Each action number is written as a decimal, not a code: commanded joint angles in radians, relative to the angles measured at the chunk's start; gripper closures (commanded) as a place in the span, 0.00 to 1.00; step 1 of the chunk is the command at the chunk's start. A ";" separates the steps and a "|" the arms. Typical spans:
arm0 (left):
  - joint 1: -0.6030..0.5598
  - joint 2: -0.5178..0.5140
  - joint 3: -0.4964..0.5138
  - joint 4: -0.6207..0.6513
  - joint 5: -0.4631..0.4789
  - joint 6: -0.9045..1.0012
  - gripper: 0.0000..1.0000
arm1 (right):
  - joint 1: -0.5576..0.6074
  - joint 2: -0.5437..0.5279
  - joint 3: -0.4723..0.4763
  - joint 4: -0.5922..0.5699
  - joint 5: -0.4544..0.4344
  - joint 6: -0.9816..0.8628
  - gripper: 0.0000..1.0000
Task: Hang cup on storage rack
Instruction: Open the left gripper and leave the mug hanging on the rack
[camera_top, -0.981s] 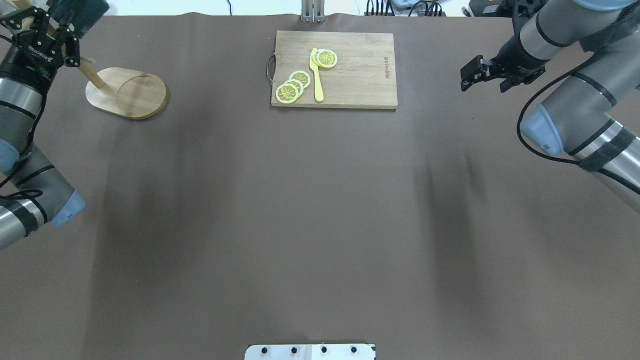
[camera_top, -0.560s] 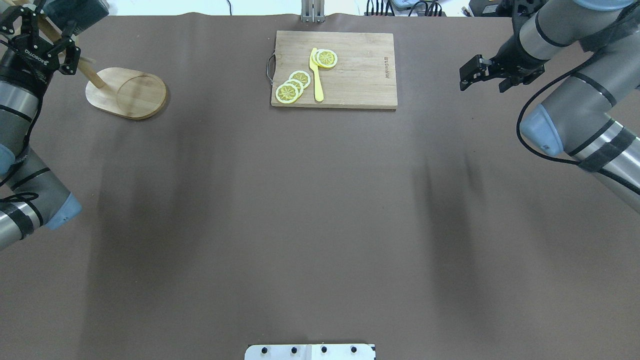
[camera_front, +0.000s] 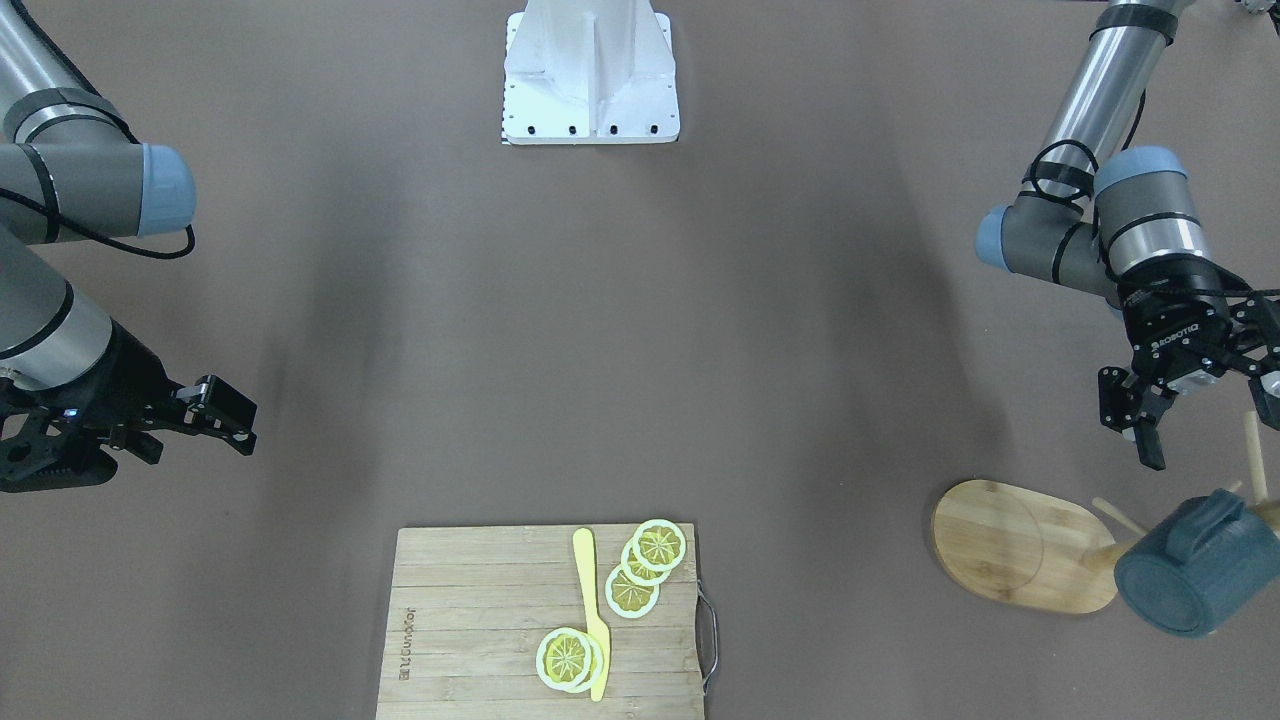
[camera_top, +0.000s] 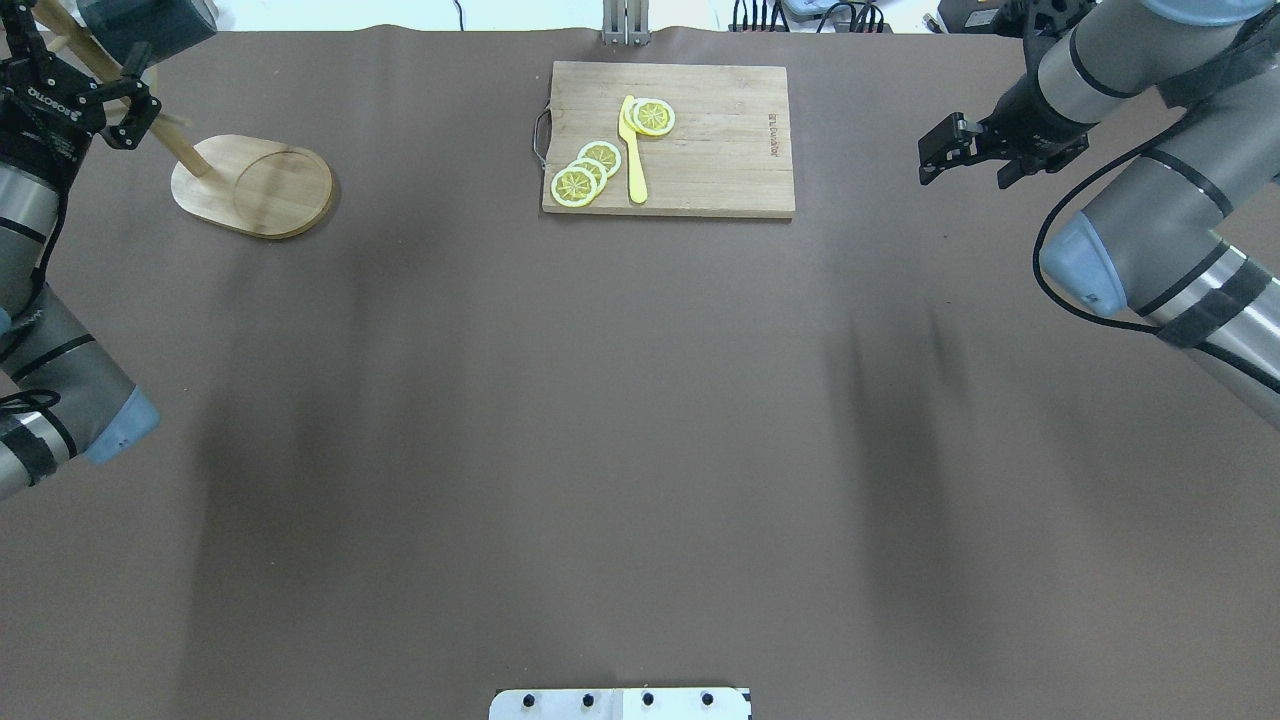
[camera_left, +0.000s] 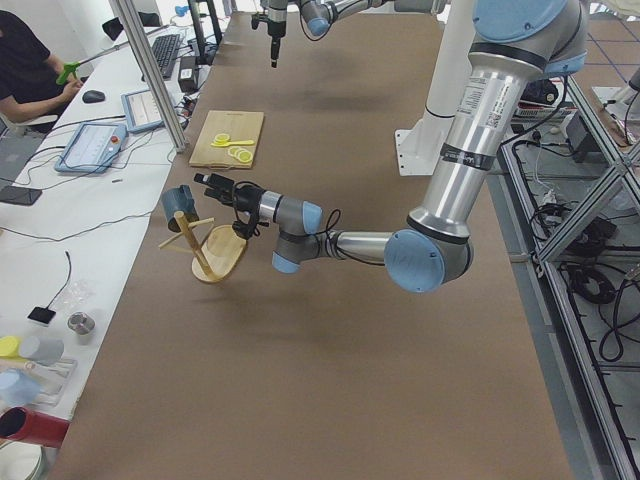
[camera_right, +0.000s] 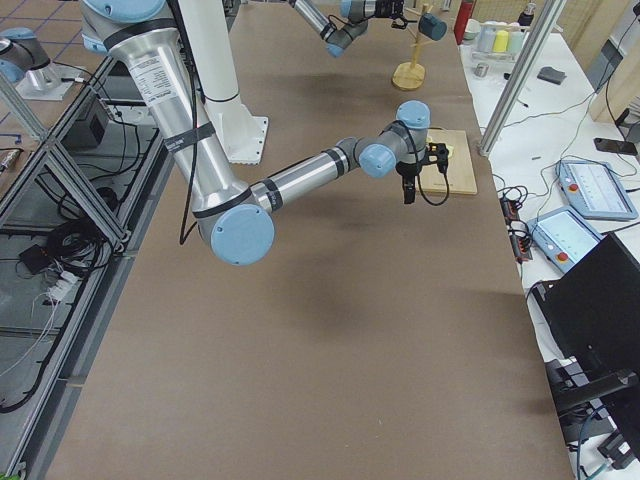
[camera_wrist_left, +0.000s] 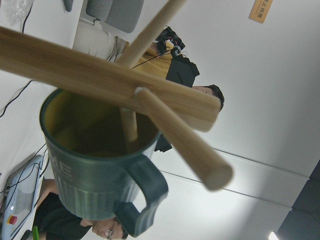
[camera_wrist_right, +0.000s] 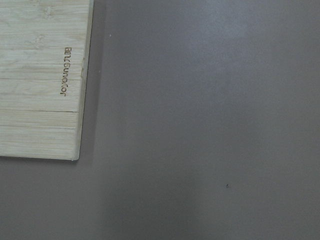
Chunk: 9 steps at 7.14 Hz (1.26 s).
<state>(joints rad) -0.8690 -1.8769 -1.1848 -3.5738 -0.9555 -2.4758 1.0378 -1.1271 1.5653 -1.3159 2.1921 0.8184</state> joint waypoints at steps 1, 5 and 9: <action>0.001 0.089 -0.108 0.003 0.001 0.008 0.02 | -0.001 -0.016 -0.010 -0.003 0.002 0.001 0.01; 0.002 0.113 -0.349 0.065 -0.003 0.353 0.02 | 0.085 -0.163 -0.017 -0.012 0.006 -0.057 0.01; -0.071 0.120 -0.513 0.119 0.003 0.787 0.02 | 0.261 -0.278 -0.080 -0.003 -0.031 -0.287 0.00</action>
<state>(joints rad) -0.9008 -1.7638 -1.6595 -3.4585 -0.9542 -1.8322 1.2274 -1.3770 1.5083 -1.3196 2.1636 0.6217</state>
